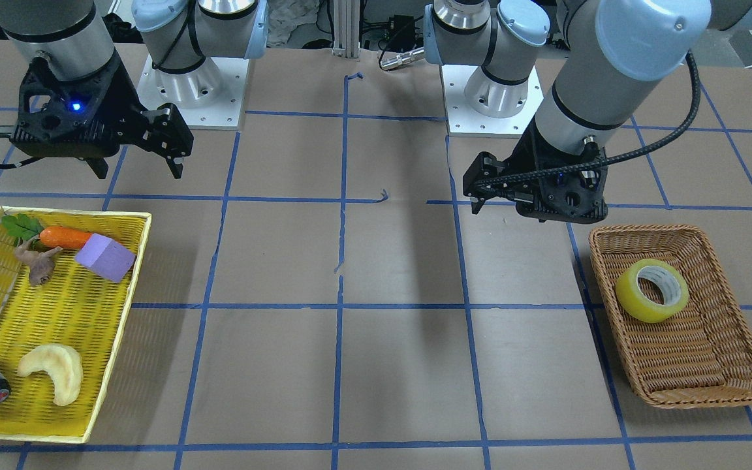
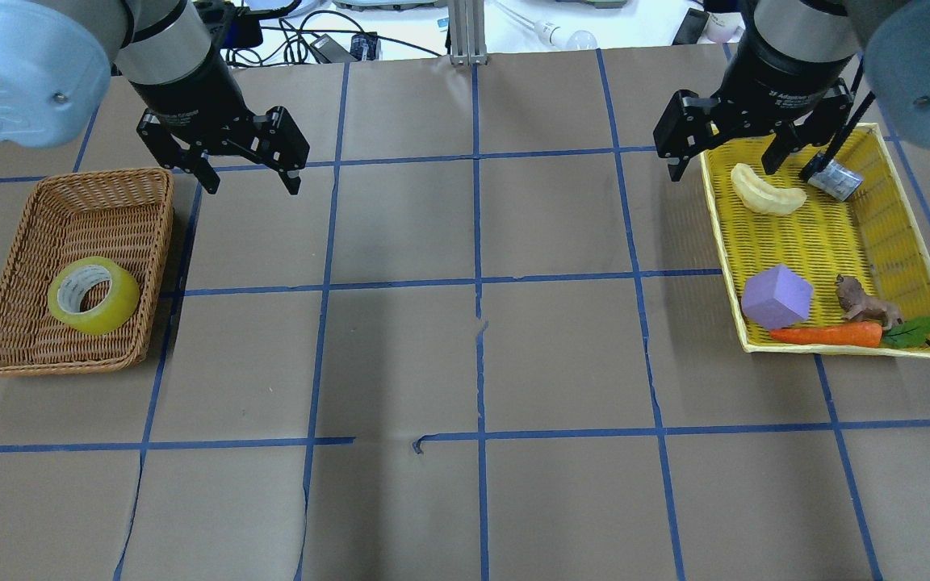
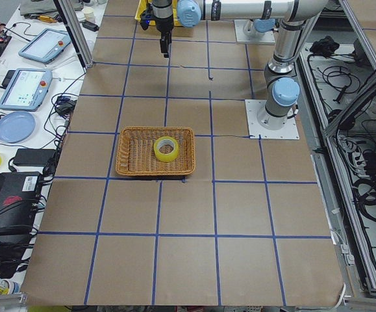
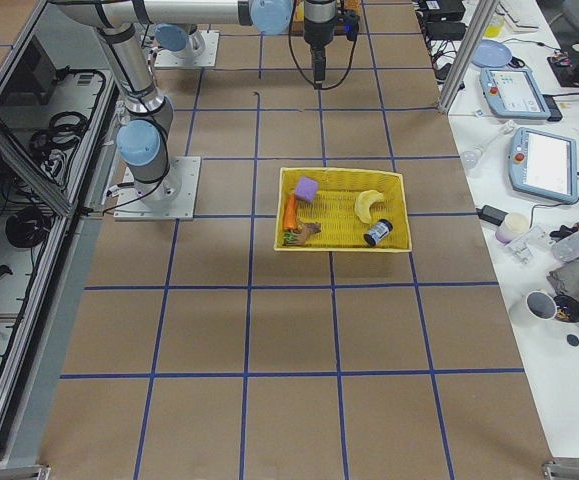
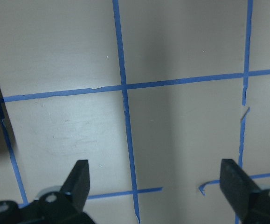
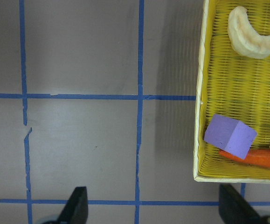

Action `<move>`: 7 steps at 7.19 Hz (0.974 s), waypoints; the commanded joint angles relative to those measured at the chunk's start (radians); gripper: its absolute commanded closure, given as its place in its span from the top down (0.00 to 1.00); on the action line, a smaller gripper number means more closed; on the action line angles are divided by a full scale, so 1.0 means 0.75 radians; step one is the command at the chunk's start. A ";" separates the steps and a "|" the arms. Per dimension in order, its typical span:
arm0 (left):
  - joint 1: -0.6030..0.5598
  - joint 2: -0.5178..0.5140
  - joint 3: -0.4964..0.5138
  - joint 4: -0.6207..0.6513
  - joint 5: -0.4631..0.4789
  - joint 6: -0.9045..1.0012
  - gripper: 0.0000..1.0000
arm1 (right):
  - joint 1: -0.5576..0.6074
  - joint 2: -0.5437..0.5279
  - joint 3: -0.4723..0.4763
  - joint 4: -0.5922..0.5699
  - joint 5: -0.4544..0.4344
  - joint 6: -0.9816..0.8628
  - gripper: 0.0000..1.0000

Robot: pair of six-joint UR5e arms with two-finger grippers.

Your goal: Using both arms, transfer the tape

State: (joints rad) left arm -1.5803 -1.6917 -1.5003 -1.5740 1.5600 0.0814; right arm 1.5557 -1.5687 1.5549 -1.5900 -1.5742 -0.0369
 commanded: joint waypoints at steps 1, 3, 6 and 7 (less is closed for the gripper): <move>-0.004 0.014 -0.006 -0.024 0.053 0.004 1.00 | 0.004 0.030 -0.077 0.091 -0.006 0.016 1.00; -0.004 0.012 -0.008 -0.024 0.043 -0.010 1.00 | 0.004 0.032 -0.077 0.083 -0.004 0.014 1.00; -0.004 0.018 -0.026 -0.020 0.039 -0.010 1.00 | 0.004 0.032 -0.075 0.079 -0.004 0.014 1.00; -0.004 0.020 -0.029 -0.020 0.039 -0.008 1.00 | 0.004 0.032 -0.073 0.079 -0.004 0.014 1.00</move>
